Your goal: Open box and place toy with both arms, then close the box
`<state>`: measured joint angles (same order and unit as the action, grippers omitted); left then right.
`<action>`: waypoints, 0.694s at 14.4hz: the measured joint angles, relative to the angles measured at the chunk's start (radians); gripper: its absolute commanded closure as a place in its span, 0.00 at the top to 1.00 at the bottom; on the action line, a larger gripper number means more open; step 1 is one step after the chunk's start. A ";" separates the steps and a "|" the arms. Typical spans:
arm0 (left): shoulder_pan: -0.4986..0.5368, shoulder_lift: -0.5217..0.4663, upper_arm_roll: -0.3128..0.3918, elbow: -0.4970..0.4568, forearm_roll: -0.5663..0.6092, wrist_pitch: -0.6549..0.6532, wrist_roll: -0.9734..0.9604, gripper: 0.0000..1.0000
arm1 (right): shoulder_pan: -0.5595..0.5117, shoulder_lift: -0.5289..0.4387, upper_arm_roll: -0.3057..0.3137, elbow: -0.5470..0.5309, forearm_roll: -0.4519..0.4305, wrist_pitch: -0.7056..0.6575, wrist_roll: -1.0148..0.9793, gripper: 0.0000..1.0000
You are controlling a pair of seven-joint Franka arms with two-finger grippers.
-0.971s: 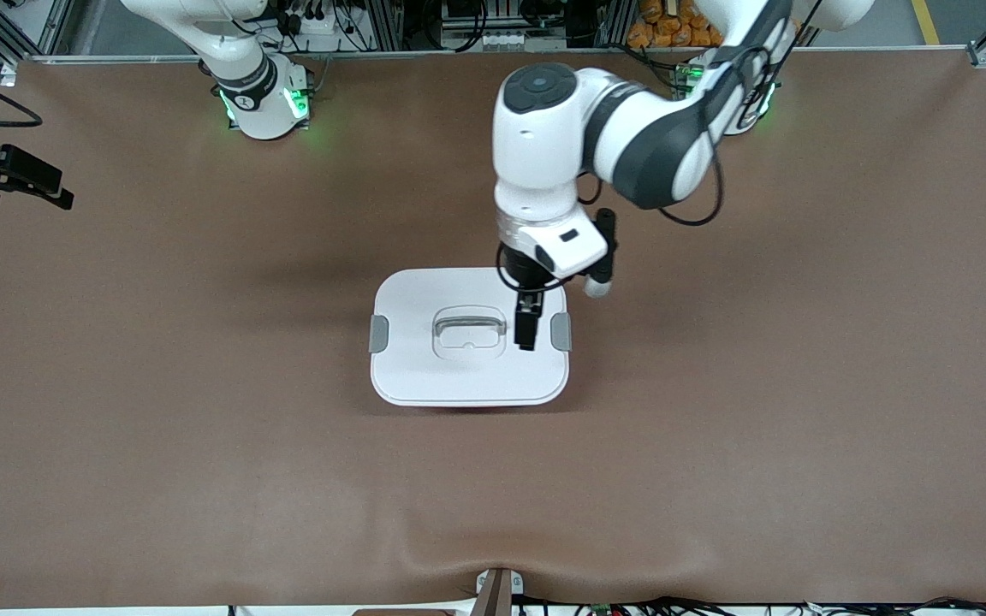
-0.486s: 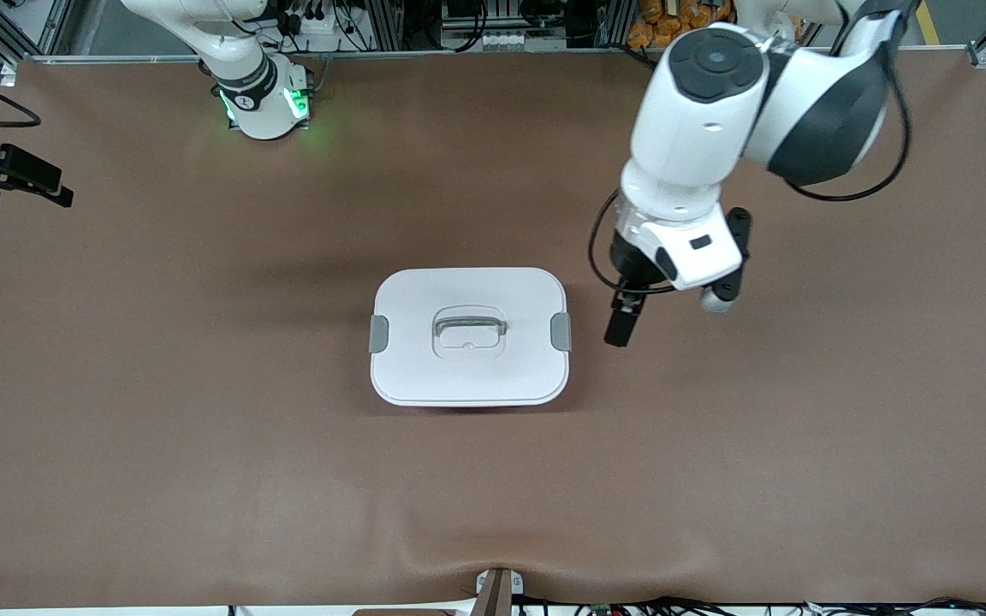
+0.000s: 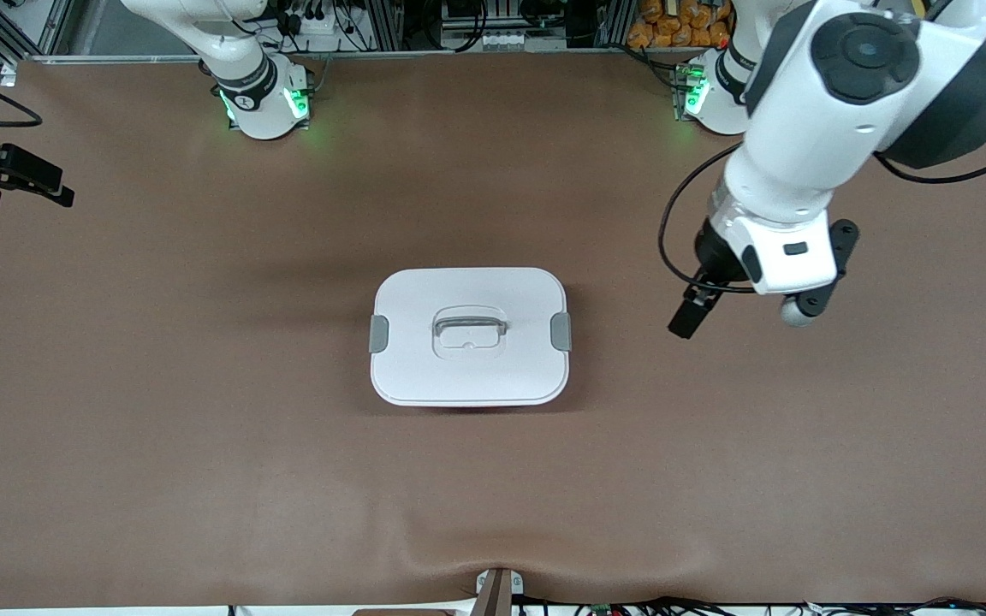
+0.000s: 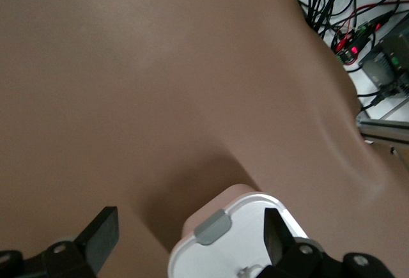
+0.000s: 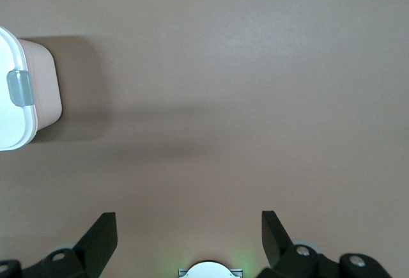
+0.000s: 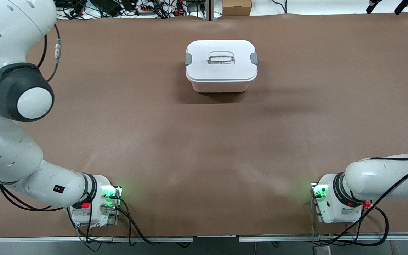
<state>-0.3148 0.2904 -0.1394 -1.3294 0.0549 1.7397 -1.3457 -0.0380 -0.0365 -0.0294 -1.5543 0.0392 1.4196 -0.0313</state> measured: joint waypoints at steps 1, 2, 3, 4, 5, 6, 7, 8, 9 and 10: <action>0.017 -0.008 0.000 0.000 -0.011 -0.022 0.053 1.00 | 0.000 0.000 0.000 0.000 0.000 0.000 0.000 1.00; 0.032 -0.015 0.000 0.000 -0.016 -0.044 0.110 1.00 | 0.000 0.000 -0.001 0.000 -0.001 0.000 0.000 1.00; 0.048 -0.022 0.000 0.000 -0.017 -0.067 0.171 1.00 | -0.001 0.000 -0.002 0.000 -0.001 0.001 0.000 1.00; 0.062 -0.030 0.000 0.000 -0.017 -0.088 0.235 1.00 | -0.001 0.000 -0.004 0.001 -0.001 0.002 0.000 1.00; 0.079 -0.036 0.000 0.000 -0.017 -0.108 0.300 1.00 | -0.002 0.000 -0.005 0.001 -0.002 0.002 0.000 1.00; 0.096 -0.043 0.001 0.000 -0.017 -0.127 0.361 1.00 | -0.002 0.000 -0.006 0.001 -0.002 0.002 0.000 1.00; 0.115 -0.049 0.000 0.000 -0.018 -0.146 0.419 1.00 | -0.002 0.000 -0.006 0.001 -0.002 0.002 0.000 1.00; 0.134 -0.054 0.000 0.000 -0.018 -0.165 0.476 1.00 | -0.002 0.000 -0.006 0.001 -0.002 0.002 0.000 1.00; 0.153 -0.058 0.000 0.000 -0.018 -0.181 0.532 1.00 | -0.002 0.000 -0.007 0.001 -0.002 0.002 0.000 1.00; 0.169 -0.063 0.000 0.000 -0.018 -0.192 0.583 1.00 | -0.002 0.000 -0.007 0.001 -0.002 0.002 0.000 1.00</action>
<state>-0.1454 0.2279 -0.1390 -1.3293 0.0369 1.5476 -0.7632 -0.0399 -0.0365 -0.0365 -1.5533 0.0373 1.4213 -0.0313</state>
